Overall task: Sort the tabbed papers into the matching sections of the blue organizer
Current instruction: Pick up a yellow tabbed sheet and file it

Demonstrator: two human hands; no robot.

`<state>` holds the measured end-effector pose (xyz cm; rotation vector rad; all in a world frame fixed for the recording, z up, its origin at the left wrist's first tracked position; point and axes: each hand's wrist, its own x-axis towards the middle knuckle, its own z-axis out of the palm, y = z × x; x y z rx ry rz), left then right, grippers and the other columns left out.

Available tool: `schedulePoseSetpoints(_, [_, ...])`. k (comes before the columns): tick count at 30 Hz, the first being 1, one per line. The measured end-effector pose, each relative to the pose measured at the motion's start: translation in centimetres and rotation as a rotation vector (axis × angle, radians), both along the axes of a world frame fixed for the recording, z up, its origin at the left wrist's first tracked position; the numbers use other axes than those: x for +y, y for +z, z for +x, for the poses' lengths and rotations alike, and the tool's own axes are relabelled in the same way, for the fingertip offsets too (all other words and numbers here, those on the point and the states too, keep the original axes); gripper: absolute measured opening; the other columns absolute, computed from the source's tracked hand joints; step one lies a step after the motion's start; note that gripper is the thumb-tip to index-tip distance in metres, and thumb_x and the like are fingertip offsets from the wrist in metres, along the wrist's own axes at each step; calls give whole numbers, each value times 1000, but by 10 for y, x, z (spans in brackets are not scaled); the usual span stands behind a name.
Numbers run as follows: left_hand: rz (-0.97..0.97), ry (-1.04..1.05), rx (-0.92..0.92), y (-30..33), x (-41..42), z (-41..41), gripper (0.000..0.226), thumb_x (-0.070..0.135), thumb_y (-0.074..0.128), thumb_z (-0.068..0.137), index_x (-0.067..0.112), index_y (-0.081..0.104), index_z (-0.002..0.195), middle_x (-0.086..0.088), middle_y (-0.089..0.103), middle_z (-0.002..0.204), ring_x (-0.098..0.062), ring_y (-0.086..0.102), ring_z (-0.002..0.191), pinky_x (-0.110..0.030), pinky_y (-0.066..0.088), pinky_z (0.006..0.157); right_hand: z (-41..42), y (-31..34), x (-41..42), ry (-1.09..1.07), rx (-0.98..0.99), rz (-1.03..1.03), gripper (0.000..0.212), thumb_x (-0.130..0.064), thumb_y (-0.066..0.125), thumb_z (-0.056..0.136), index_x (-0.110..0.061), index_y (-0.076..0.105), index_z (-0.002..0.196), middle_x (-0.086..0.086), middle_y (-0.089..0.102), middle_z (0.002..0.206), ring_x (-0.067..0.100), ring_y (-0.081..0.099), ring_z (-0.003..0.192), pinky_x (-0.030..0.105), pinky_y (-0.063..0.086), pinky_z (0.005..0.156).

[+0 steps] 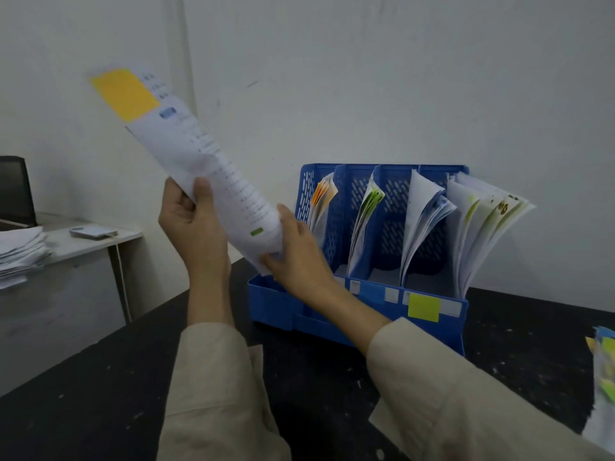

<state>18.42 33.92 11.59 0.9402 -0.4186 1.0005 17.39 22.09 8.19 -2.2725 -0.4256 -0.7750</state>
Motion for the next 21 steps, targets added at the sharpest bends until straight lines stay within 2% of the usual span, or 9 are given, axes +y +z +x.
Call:
schedulePoseSetpoints(2, [-23, -76, -12, -1, 2, 1, 18, 11, 54, 94, 25, 62, 103, 15, 69, 97, -10, 62, 100, -34, 50, 92, 6, 2, -4, -94, -65, 9, 71, -21, 58, 90, -25, 15, 147, 10, 33, 141, 29, 40, 125, 46, 49, 87])
schedulePoseSetpoints(5, [-29, -130, 29, -4, 5, 3, 24, 7, 56, 93, 18, 60, 114, 7, 68, 108, -12, 61, 109, -43, 48, 97, 11, 1, -12, -291, -124, -84, 63, -22, 54, 93, -28, 20, 146, 10, 31, 140, 28, 36, 123, 34, 44, 71])
schedulePoseSetpoints(8, [-24, -127, 49, -10, 6, 6, 26, 6, 60, 90, 23, 63, 110, 10, 70, 106, -14, 61, 112, -47, 49, 96, 13, -2, -20, -361, -137, -162, 59, -24, 53, 93, -26, 26, 145, 10, 34, 129, 25, 37, 115, 30, 36, 62])
schedulePoseSetpoints(11, [-71, -80, 25, -15, 5, 10, 25, 10, 64, 88, 29, 68, 103, 11, 71, 104, -17, 61, 111, -51, 49, 95, 16, -5, -24, -204, -79, -12, 52, -22, 56, 91, -20, 35, 139, 14, 37, 128, 29, 47, 108, 30, 39, 70])
schedulePoseSetpoints(13, [-111, -77, 17, -17, 4, 14, 24, 10, 63, 89, 28, 66, 105, 11, 71, 104, -17, 62, 111, -50, 49, 95, 18, -4, -27, -102, -18, 60, 56, -17, 59, 90, -17, 33, 140, 12, 41, 128, 27, 50, 107, 30, 41, 80])
schedulePoseSetpoints(15, [-107, -75, 11, -18, 3, 19, 24, 9, 62, 89, 24, 65, 108, 11, 71, 105, -18, 61, 112, -50, 47, 97, 17, 0, -30, -47, 29, 56, 57, -12, 56, 91, -14, 31, 142, 13, 46, 127, 26, 52, 108, 37, 45, 90])
schedulePoseSetpoints(17, [-71, -93, 8, -17, -4, 25, 24, 9, 61, 89, 24, 65, 108, 11, 71, 104, -18, 61, 111, -50, 46, 98, 16, 9, -33, -31, 12, 78, 51, -9, 52, 92, -11, 35, 140, 15, 53, 122, 27, 55, 108, 43, 48, 91])
schedulePoseSetpoints(21, [96, -144, 61, -26, -34, 31, 21, 7, 56, 93, 19, 64, 108, 6, 70, 104, -21, 62, 108, -49, 48, 97, 15, 39, -37, -47, -53, 130, 46, -11, 50, 93, -7, 39, 137, 16, 58, 112, 24, 56, 101, 37, 48, 88])
